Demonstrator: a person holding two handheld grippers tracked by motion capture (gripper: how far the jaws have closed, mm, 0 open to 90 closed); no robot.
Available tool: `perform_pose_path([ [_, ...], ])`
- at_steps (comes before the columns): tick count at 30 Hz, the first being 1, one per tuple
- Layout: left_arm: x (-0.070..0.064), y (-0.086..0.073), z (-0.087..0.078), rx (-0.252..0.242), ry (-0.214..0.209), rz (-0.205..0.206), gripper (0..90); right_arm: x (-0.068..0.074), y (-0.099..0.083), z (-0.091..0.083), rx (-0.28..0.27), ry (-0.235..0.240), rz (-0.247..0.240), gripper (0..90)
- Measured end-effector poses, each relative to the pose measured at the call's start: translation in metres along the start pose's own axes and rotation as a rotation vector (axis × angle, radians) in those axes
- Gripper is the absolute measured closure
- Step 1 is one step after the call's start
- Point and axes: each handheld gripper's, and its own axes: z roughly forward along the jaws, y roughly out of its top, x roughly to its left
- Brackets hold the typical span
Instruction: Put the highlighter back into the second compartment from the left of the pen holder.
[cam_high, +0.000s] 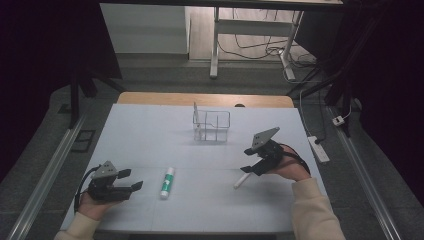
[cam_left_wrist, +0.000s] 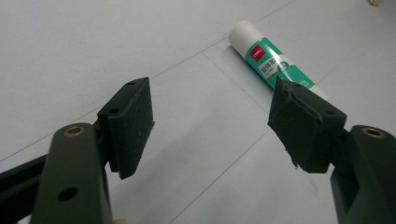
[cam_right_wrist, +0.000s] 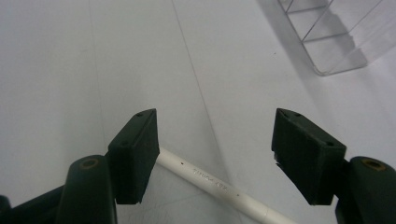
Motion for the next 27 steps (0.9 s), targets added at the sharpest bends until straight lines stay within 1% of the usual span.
perform_pose_path([
  [7, 0.0, 0.0, 0.0, -0.001, -0.001, 0.001, 30.6, 0.004, 0.0, 0.007, 0.032, 0.042, -0.047, 31.6],
  [10, 0.0, 0.0, 0.0, 0.001, -0.002, 0.001, 30.6, 0.005, 0.0, 0.007, 0.045, 0.034, -0.063, 31.5],
  [11, 0.0, 0.0, 0.0, 0.0, -0.002, 0.001, 30.6, 0.006, 0.0, 0.007, 0.048, 0.038, -0.063, 31.5],
  [15, 0.0, 0.0, 0.0, -0.001, -0.002, 0.002, 30.6, 0.009, 0.0, 0.008, 0.067, 0.048, -0.092, 31.9],
  [17, 0.0, 0.0, 0.0, 0.0, -0.002, 0.002, 30.6, 0.011, 0.0, 0.011, 0.07, 0.062, -0.102, 32.2],
  [19, 0.0, 0.0, 0.0, 0.001, -0.003, 0.002, 30.6, 0.012, 0.001, 0.013, 0.087, 0.073, -0.12, 32.3],
  [21, 0.0, 0.0, 0.0, 0.003, -0.004, 0.004, 30.6, 0.013, 0.001, 0.016, 0.097, 0.074, -0.134, 32.3],
  [25, 0.0, 0.0, 0.0, 0.0, -0.004, 0.002, 30.6, 0.012, 0.0, 0.018, 0.121, 0.074, -0.14, 33.8],
  [27, 0.0, 0.0, 0.0, 0.001, -0.004, 0.002, 30.6, 0.013, -0.001, 0.019, 0.118, 0.077, -0.143, 33.6],
])
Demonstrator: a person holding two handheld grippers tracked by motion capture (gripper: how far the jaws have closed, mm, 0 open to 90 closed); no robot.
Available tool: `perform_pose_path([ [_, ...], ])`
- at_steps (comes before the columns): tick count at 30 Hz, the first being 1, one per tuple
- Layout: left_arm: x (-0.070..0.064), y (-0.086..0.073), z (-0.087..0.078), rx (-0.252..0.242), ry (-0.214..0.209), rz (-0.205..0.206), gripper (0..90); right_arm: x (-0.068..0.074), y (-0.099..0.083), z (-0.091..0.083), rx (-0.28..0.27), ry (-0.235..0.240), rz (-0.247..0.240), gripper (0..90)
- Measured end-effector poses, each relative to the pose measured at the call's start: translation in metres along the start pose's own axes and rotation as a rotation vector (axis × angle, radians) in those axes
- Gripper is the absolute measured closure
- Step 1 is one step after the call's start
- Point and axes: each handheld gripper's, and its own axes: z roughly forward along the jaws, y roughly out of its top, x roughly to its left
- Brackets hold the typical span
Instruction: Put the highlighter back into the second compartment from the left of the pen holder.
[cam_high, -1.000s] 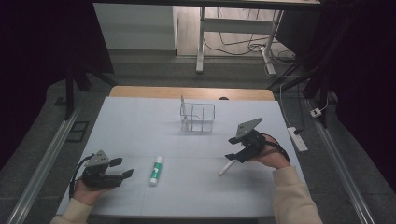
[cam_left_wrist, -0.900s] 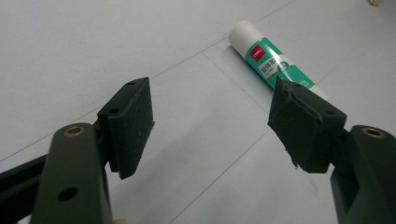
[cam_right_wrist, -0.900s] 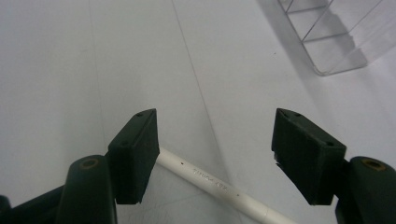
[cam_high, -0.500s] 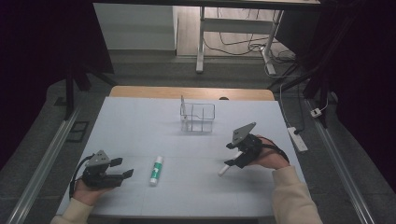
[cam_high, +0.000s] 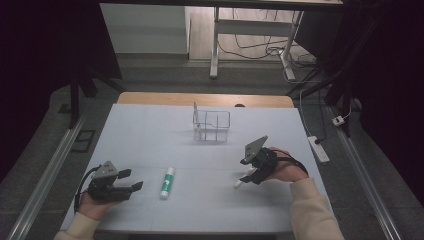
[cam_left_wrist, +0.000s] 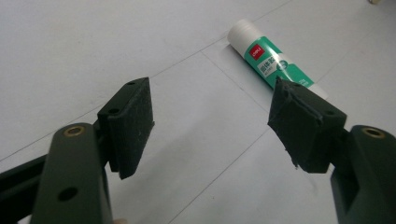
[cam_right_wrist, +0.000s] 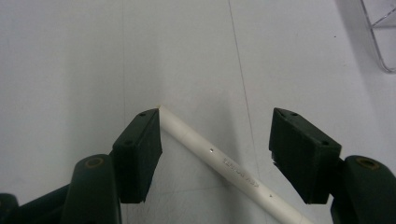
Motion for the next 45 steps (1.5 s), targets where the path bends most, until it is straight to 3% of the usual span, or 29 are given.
perform_pose_path([
  [19, 0.0, 0.0, 0.001, 0.005, -0.004, 0.002, 30.6, 0.003, -0.002, 0.013, 0.103, 0.025, -0.04, 33.6],
  [30, 0.0, 0.0, 0.001, 0.006, -0.004, 0.001, 30.6, 0.002, -0.004, 0.022, 0.142, 0.03, -0.048, 38.4],
  [35, 0.001, 0.0, 0.001, 0.006, -0.004, 0.001, 30.5, -0.001, -0.007, 0.028, 0.176, 0.028, -0.045, 42.8],
  [38, 0.0, 0.0, 0.002, 0.008, -0.004, 0.0, 30.5, -0.005, -0.009, 0.029, 0.175, 0.068, -0.032, 46.3],
  [45, 0.0, 0.0, 0.002, 0.006, 0.003, 0.005, 30.5, -0.006, -0.008, 0.028, 0.172, 0.087, -0.055, 64.0],
])
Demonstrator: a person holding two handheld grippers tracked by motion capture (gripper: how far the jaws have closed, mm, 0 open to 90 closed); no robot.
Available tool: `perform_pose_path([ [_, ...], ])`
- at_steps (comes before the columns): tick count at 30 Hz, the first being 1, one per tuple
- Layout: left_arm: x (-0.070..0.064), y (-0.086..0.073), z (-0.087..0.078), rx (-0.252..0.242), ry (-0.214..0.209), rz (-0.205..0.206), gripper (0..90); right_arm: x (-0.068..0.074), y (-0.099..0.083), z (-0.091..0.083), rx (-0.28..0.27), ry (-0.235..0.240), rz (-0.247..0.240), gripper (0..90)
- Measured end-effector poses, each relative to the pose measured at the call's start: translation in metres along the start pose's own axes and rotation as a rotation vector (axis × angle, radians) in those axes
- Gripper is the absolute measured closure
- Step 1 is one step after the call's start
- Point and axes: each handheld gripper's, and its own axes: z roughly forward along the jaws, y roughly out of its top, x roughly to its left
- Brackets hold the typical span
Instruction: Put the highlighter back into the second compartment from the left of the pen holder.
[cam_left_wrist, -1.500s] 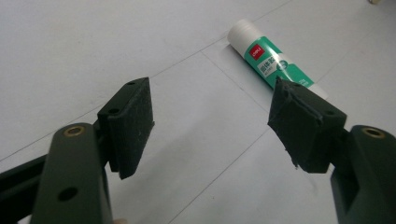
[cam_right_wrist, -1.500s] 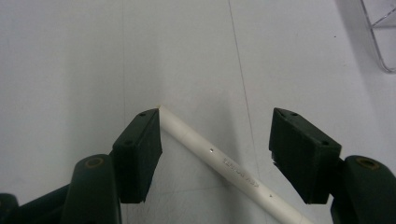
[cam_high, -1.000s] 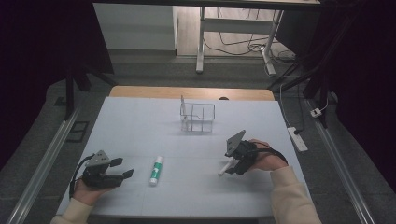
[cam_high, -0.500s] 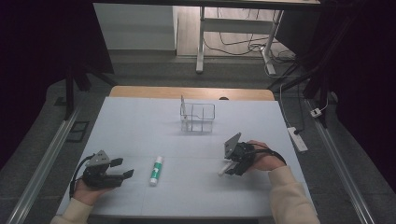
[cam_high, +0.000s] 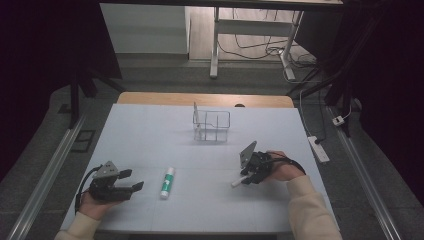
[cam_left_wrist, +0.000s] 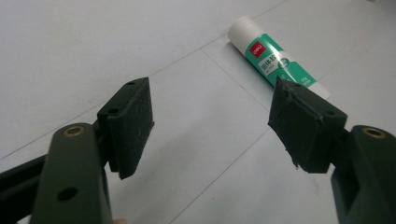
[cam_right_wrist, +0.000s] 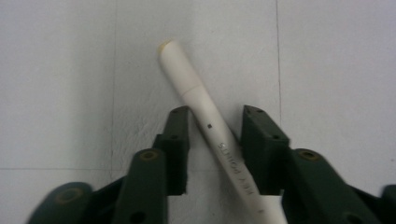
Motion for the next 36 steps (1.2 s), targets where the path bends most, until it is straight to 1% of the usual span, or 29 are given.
perform_pose_path([
  [3, 0.0, 0.0, -0.001, -0.005, 0.0, 0.001, 30.6, 0.001, 0.0, 0.0, -0.005, 0.012, -0.009, 74.6],
  [4, 0.0, 0.0, -0.001, -0.005, 0.0, 0.001, 30.6, 0.001, 0.0, 0.0, -0.006, 0.013, -0.015, 77.3],
  [5, 0.0, 0.0, -0.001, -0.005, 0.0, 0.001, 30.6, 0.001, 0.0, 0.0, -0.004, 0.013, -0.015, 77.8],
  [9, 0.001, 0.0, -0.001, -0.005, -0.001, 0.0, 30.6, 0.0, 0.0, 0.0, -0.003, 0.015, -0.014, 78.2],
  [12, 0.001, -0.001, -0.001, -0.005, -0.001, -0.002, 30.6, 0.0, 0.0, -0.001, -0.004, 0.02, 0.003, 78.3],
  [14, 0.001, -0.001, -0.001, -0.006, -0.001, -0.002, 30.5, 0.0, 0.0, -0.001, -0.008, 0.008, 0.007, 78.3],
  [16, 0.001, -0.001, -0.001, -0.006, -0.001, -0.002, 30.6, -0.001, 0.0, -0.003, -0.012, 0.0, 0.022, 78.4],
  [20, 0.001, -0.001, -0.002, -0.008, 0.0, -0.002, 30.6, -0.003, 0.0, -0.009, -0.055, -0.017, 0.041, 78.4],
  [22, 0.001, -0.001, -0.002, -0.007, 0.0, -0.002, 30.6, -0.003, 0.0, -0.013, -0.081, -0.025, 0.059, 78.4],
  [24, 0.001, -0.001, -0.002, -0.007, 0.0, -0.001, 30.6, -0.004, 0.0, -0.018, -0.102, -0.035, 0.064, 78.4],
  [27, 0.001, -0.001, -0.002, -0.007, 0.0, -0.002, 30.6, -0.004, -0.001, -0.022, -0.13, -0.033, 0.084, 78.4],
  [29, 0.001, -0.001, -0.002, -0.008, 0.001, -0.002, 30.6, -0.004, -0.001, -0.024, -0.129, -0.045, 0.085, 78.4],
  [31, 0.001, -0.001, -0.002, -0.008, 0.0, -0.003, 30.6, -0.004, -0.001, -0.026, -0.145, -0.048, 0.103, 78.4],
  [36, 0.001, -0.001, -0.002, -0.007, 0.001, -0.002, 30.5, -0.006, -0.001, -0.032, -0.173, -0.081, 0.143, 78.4],
])
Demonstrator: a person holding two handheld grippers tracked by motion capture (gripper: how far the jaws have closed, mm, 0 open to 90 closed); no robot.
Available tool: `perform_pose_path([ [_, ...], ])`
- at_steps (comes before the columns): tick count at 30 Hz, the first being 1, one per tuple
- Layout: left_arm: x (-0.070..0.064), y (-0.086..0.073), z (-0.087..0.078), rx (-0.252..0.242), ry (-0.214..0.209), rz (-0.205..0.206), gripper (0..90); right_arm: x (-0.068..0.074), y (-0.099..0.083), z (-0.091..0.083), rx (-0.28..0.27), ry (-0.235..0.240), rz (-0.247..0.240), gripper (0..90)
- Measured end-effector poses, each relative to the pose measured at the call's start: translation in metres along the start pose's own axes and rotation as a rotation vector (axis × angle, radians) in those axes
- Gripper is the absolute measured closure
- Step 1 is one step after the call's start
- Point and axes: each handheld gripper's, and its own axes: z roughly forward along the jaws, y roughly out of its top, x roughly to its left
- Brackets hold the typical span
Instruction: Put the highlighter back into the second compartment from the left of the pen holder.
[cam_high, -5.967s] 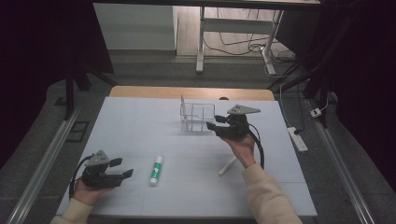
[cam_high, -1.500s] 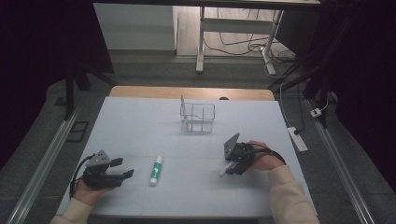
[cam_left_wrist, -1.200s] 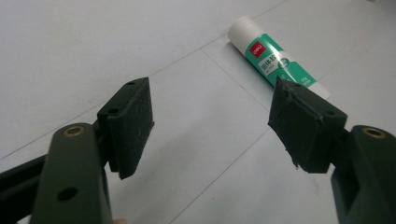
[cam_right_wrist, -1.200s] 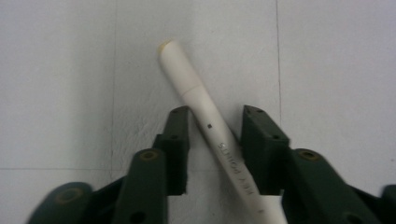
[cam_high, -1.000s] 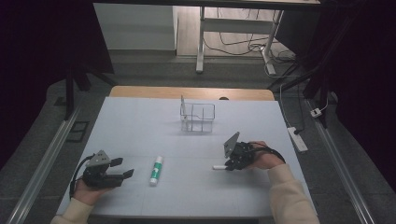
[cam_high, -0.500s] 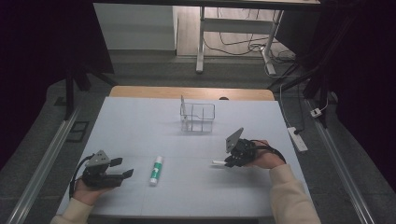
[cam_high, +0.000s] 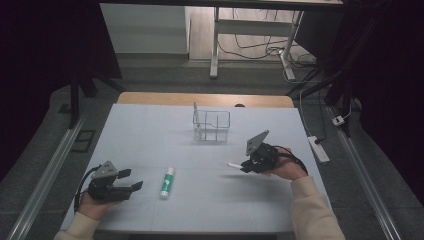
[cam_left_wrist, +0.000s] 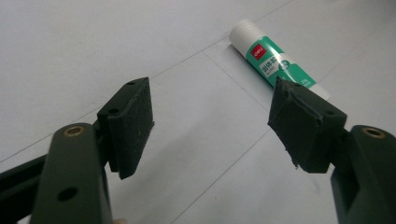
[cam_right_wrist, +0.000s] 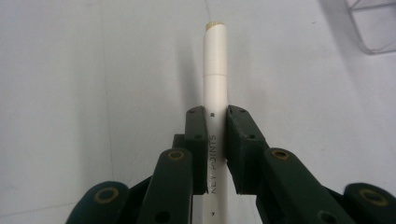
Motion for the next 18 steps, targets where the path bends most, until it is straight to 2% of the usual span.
perform_pose_path([
  [7, -0.0001, 0.0, 0.0, 0.0, 0.0, 0.0, 30.5, -0.0022, 0.0003, -0.0053, -0.037, -0.03, 0.051, 78.4],
  [13, -0.0002, 0.0001, 0.0003, 0.002, -0.001, 0.001, 30.5, -0.0012, 0.0041, -0.007, -0.046, -0.06, 0.041, 78.4],
  [18, 0.0, 0.0, 0.0003, 0.002, -0.001, 0.0, 30.5, -0.0016, 0.0052, -0.0085, -0.066, -0.071, 0.063, 78.4],
])
